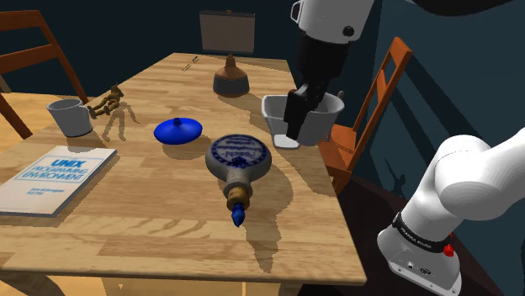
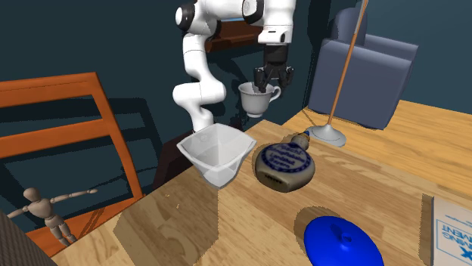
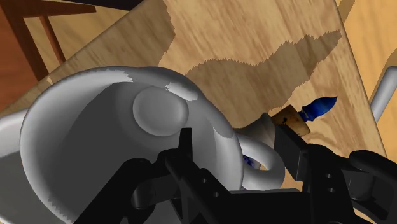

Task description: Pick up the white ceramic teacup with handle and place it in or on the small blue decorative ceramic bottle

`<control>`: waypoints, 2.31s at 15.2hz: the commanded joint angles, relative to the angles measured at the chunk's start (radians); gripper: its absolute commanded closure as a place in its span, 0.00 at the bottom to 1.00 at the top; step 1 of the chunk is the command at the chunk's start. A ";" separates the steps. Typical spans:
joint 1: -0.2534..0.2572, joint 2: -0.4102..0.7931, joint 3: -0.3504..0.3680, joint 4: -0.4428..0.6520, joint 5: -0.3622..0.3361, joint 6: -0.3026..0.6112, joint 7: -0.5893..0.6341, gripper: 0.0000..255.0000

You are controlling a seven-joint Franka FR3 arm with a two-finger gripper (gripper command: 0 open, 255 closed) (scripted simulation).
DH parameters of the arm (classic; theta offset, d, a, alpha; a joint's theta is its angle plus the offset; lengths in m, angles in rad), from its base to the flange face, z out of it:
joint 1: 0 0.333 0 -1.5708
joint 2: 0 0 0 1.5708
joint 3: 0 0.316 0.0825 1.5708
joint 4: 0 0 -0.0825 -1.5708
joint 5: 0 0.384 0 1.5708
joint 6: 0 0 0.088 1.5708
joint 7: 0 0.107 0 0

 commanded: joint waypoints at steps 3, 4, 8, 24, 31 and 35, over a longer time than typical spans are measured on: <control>-0.006 0.010 -0.009 0.063 -0.010 -0.052 0.001 1.00; -0.008 0.014 -0.011 0.078 -0.012 -0.065 0.001 1.00; -0.014 0.028 -0.017 0.142 -0.021 -0.114 0.003 1.00; -0.110 0.554 0.158 0.674 -0.239 -0.166 0.147 1.00; -0.097 0.662 0.185 0.726 -0.306 -0.135 0.186 1.00; -0.102 0.640 0.179 0.649 -0.292 -0.076 0.181 1.00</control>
